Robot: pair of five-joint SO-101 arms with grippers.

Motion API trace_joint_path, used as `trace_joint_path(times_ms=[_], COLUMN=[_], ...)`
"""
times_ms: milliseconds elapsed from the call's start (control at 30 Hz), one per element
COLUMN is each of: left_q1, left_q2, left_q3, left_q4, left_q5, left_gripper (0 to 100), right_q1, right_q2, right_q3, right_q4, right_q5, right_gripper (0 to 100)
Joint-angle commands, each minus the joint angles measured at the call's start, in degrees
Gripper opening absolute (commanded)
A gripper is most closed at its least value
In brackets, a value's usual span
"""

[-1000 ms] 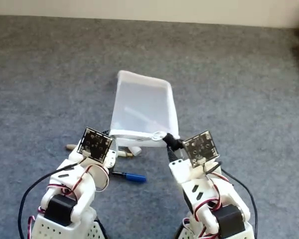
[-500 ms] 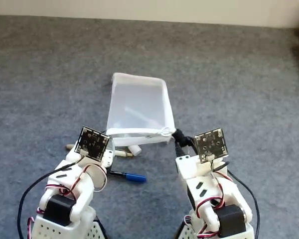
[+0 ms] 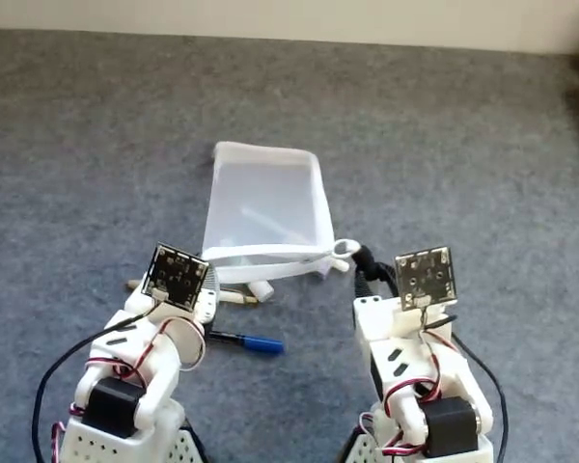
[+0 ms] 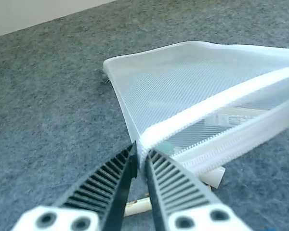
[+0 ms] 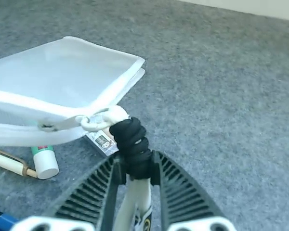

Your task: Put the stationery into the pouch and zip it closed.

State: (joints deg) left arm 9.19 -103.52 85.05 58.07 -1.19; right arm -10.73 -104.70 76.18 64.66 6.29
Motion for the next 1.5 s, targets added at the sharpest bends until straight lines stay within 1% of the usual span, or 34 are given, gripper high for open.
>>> trace_joint_path(times_ms=[0, 167, 300, 367, 667, 767, 933, 1000, 1267, 1367, 1467], left_q1=[-1.1, -0.75, -0.75, -0.75, -0.84, -1.01, -0.75, -0.75, -0.66, -0.66, -0.66], left_q2=[-0.66, -0.57, -0.57, -0.48, -0.4, -0.4, -0.4, -0.31, -0.31, -0.31, -0.31], left_q3=[-2.24, -2.15, -0.22, 0.57, 6.64, 7.69, 11.12, 12.18, 12.18, 11.91, 11.82], left_q4=[0.18, 0.0, -0.09, -1.23, -12.13, -14.51, -21.1, -23.65, -23.65, -23.65, -23.65], left_q5=[-0.7, -0.7, -0.44, -0.44, -0.44, -0.44, -0.79, -0.79, -0.79, -1.67, -2.99], left_gripper=[1, 2, 13, 16, 15, 15, 8, 8, 7, 0, 1], right_q1=[1.45, 0.4, -4.62, -6.11, -10.95, -12.44, -16.66, -17.1, -17.1, -17.1, -17.1], right_q2=[-0.48, -0.48, -0.57, -0.57, -0.57, -0.57, -0.57, -0.57, -0.57, -0.57, -0.57], right_q3=[-3.56, -3.65, -3.65, -3.91, -4.18, -4.18, -4.35, -4.35, -6.37, -6.2, -6.02], right_q4=[-1.63, -1.54, -1.27, -1.27, -1.1, 0.75, 3.12, 3.03, 2.95, 2.86, 2.86], right_q5=[-0.97, -0.97, -0.62, -0.62, -0.53, 0.09, 1.41, 1.41, 1.58, 1.58, 1.58], right_gripper=[0.5, 0.5, 0.5, 0.5, 0.5, 0.5, 0.5, 0.5, 0.5, 0.5, 0.7])
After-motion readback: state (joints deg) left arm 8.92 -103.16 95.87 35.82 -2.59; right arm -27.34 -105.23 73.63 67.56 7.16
